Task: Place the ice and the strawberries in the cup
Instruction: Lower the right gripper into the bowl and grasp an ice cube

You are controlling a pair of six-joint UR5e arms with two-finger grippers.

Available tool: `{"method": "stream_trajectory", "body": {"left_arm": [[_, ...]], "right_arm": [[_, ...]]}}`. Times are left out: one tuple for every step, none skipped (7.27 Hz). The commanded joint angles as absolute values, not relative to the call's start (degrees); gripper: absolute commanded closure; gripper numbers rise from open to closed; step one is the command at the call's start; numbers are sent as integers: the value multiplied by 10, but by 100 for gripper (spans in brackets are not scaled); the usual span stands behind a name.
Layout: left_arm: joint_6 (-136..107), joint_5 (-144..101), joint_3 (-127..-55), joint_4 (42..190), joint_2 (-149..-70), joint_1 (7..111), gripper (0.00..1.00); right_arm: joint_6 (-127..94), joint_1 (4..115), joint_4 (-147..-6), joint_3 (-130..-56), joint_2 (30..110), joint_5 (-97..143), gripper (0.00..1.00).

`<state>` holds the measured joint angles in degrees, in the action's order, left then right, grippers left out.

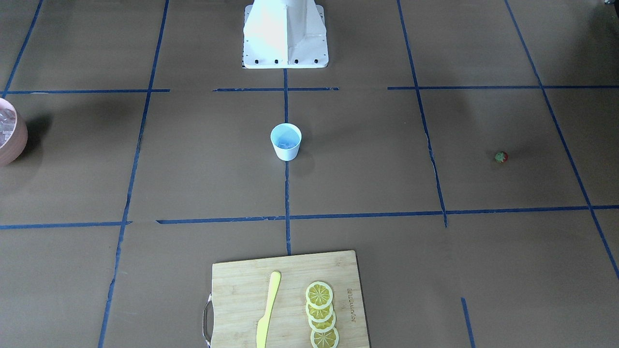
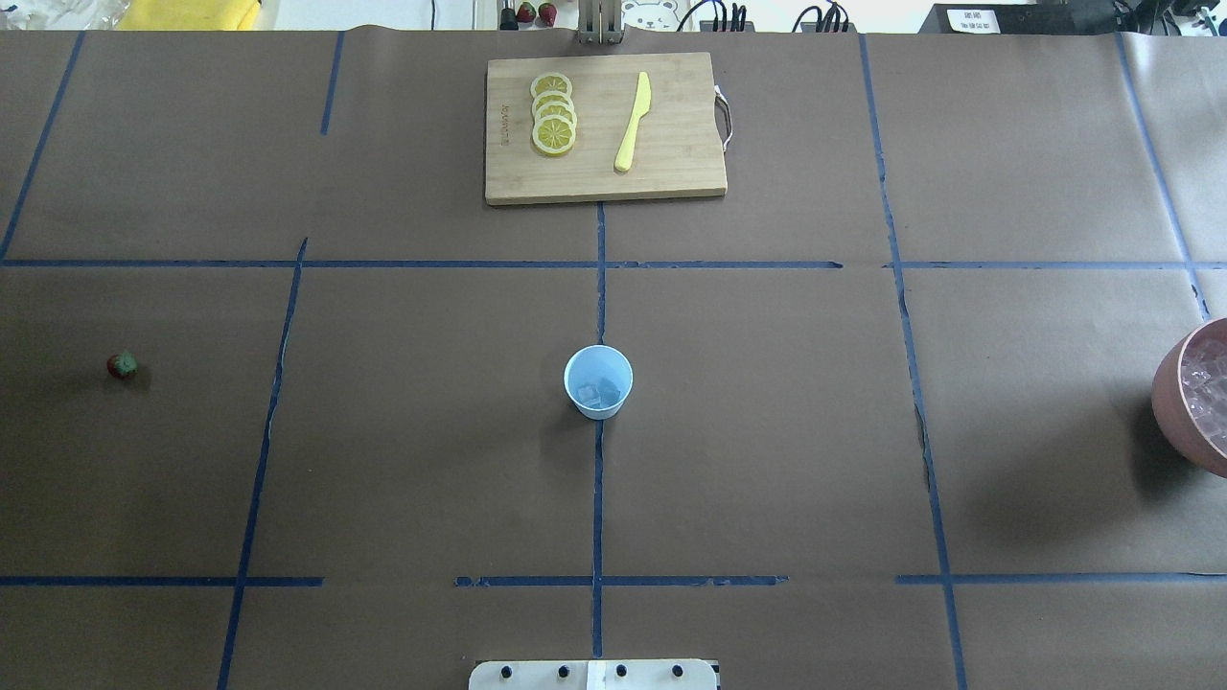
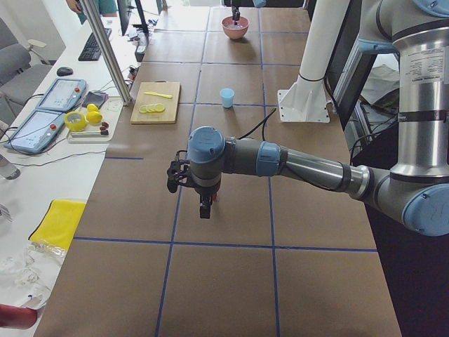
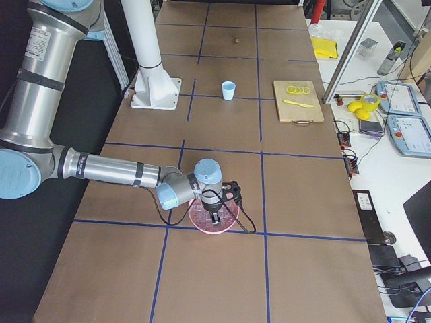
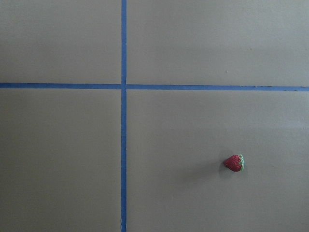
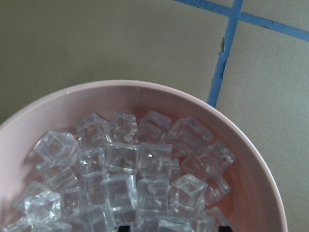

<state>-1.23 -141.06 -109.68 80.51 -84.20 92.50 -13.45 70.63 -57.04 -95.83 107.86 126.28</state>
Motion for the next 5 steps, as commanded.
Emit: {"method": "stream_trajectory", "body": {"left_arm": [[-12,-1411,-1097,805,-842,925,0],[-12,-1411,-1098,805,-842,925,0],[-12,-1411,-1098,805,-842,925,0],[-12,-1411,-1099,805,-842,925,0],[-12,-1411,-1099,805,-842,925,0]], "right_arm": [[-134,706,-570,-957,1081,1263,31],[-134,706,-570,-955,1083,1263,31],[-134,706,-570,-953,1083,1263,33],[-134,706,-570,-953,1083,1263,52],[-133,706,-570,-953,1082,1263,81]]}}
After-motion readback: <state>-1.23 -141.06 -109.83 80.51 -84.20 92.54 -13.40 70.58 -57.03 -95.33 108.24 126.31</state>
